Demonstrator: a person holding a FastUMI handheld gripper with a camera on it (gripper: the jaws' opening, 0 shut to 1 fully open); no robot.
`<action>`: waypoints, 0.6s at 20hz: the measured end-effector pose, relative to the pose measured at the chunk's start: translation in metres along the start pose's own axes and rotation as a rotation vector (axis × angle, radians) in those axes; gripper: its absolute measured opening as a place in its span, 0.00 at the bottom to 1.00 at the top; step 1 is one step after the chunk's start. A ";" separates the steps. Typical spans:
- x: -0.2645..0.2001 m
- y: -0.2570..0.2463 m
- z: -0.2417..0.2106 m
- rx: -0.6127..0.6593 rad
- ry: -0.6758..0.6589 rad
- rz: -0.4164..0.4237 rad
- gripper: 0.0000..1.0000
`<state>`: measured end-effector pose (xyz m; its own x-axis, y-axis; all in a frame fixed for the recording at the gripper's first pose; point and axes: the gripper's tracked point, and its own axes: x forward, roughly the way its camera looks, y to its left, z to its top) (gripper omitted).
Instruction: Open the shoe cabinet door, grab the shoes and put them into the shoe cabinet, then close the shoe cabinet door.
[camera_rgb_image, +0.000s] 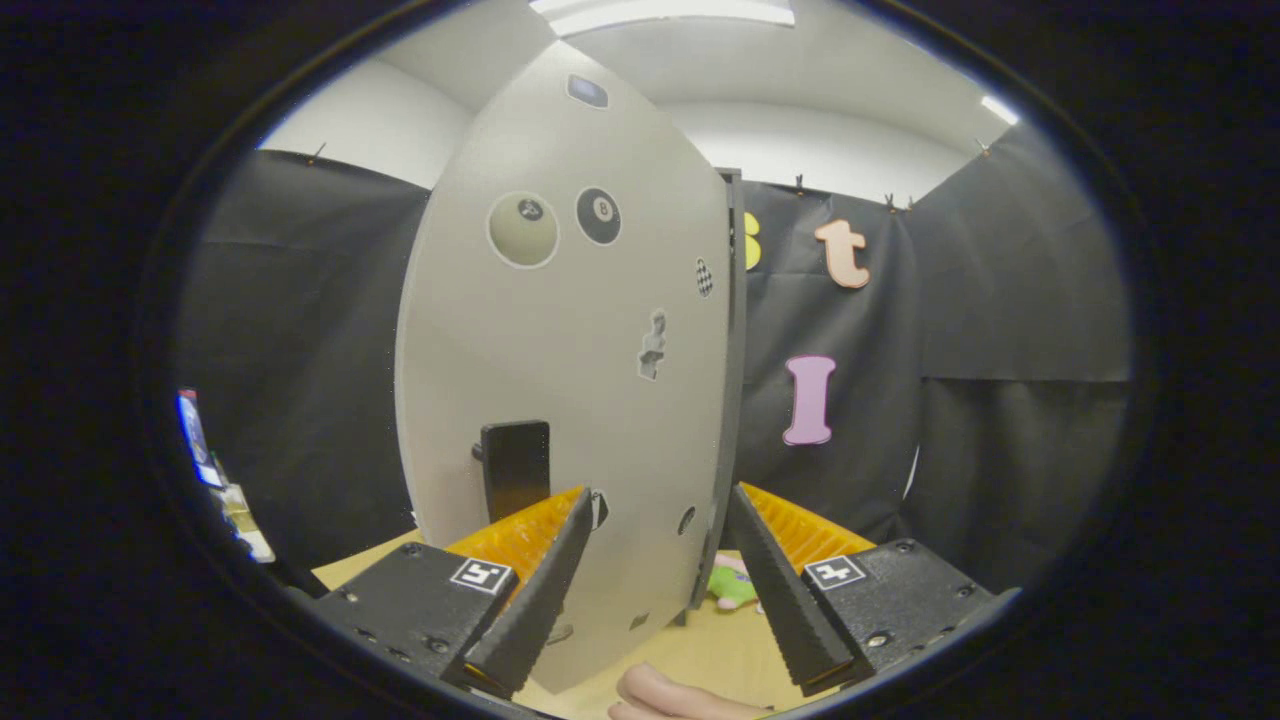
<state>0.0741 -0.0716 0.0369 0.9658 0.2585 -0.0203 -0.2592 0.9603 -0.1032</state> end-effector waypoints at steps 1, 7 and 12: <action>0.006 0.011 0.000 -0.006 -0.008 0.012 0.92; 0.058 0.094 -0.016 -0.073 -0.022 0.050 0.91; 0.085 0.162 -0.035 -0.077 0.004 0.095 0.97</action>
<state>0.1149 0.1024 -0.0167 0.9368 0.3477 -0.0381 -0.3488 0.9203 -0.1770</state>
